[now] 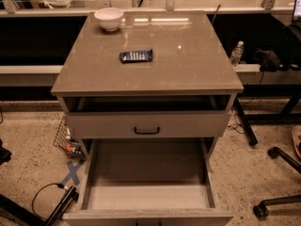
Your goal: Close middle drawer
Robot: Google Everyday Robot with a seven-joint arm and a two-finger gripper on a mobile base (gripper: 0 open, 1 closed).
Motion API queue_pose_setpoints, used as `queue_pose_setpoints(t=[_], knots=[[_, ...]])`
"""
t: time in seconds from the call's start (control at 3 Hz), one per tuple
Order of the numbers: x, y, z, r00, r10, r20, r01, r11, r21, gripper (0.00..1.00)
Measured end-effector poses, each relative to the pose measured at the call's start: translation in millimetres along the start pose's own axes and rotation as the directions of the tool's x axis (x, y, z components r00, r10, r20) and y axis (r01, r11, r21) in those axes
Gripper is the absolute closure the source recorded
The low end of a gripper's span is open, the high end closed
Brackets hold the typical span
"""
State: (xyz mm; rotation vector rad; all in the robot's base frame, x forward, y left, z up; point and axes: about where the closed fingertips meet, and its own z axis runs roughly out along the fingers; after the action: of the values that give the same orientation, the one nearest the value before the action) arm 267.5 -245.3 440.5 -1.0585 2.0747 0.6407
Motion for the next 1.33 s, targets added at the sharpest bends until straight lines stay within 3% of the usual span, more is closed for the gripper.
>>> queue_pose_setpoints(t=[0.33, 0.67, 1.33], knots=[[-0.4, -0.2, -0.3, 1.0, 0.0, 0.0, 0.0, 1.0, 0.001, 1.0], [-2.5, -5.3, 19.2, 1.0, 0.011, 0.007, -0.011, 0.9998, -0.019, 1.0], [-39.9, -41.7, 73.0, 0.999, -0.028, 0.032, 0.03, 0.9975, -0.064, 1.0]])
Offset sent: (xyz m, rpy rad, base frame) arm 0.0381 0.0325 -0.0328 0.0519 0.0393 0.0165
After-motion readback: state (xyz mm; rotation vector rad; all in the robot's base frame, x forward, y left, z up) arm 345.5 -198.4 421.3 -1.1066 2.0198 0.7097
